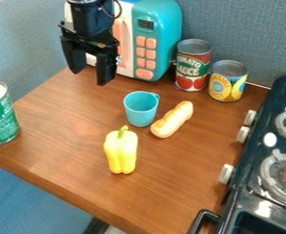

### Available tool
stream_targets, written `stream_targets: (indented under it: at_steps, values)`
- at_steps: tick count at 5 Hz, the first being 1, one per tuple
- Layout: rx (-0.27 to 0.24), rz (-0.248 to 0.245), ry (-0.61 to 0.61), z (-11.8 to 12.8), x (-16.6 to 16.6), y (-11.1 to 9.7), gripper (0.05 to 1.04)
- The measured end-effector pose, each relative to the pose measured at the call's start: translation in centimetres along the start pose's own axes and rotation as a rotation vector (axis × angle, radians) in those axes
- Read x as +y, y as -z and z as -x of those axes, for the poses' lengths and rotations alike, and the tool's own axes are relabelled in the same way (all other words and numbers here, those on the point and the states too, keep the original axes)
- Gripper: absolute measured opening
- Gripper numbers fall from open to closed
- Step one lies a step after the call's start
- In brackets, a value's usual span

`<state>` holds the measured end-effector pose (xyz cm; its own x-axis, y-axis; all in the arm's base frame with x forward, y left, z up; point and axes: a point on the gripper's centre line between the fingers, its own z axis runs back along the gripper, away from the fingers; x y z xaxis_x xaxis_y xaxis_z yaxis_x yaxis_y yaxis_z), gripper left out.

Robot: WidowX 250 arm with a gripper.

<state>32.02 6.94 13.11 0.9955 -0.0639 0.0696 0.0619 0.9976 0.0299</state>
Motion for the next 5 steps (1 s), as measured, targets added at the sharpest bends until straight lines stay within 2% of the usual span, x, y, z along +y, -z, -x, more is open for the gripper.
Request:
stream_targets:
  at_steps: [1,2,3,4,5]
  values:
    - [0.035,0.013,0.001,0.2,-0.1,1.1,1.000]
    - [0.052,0.113,0.042,-2.2,-0.8,3.0,1.000]
    - [0.075,0.095,0.031,-4.4,0.0,4.9,1.000]
    - [0.078,0.035,0.007,-5.1,0.9,5.7,1.001]
    - [0.071,-0.012,0.027,-5.7,0.0,6.0,1.001]
